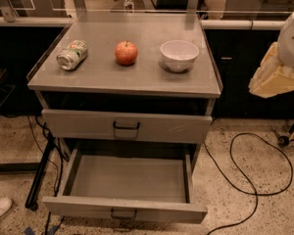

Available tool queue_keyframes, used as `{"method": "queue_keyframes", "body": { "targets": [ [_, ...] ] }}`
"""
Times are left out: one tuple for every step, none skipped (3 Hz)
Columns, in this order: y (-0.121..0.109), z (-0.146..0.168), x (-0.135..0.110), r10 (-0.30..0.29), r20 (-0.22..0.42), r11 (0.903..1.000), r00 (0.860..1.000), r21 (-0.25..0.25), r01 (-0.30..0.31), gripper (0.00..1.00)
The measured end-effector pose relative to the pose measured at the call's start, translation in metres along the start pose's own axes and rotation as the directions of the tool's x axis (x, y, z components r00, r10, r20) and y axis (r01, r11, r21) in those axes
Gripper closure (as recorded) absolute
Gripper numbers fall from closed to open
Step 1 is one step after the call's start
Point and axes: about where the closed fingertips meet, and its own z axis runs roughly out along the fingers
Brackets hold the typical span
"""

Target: Close middle drawer

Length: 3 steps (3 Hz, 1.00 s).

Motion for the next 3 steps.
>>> {"method": "queue_keyframes", "body": {
  "targets": [
    [0.033,0.027,0.016,0.038,-0.042,0.9984,0.998,-0.041,-0.040,1.00],
    [0.077,0.070,0.033,0.082,-0.094,0.9891,0.992,-0.115,-0.092,1.00],
    [0.092,0.085,0.040,0.083,-0.118,0.9835,0.990,-0.151,-0.101,1.00]
  ]
}}
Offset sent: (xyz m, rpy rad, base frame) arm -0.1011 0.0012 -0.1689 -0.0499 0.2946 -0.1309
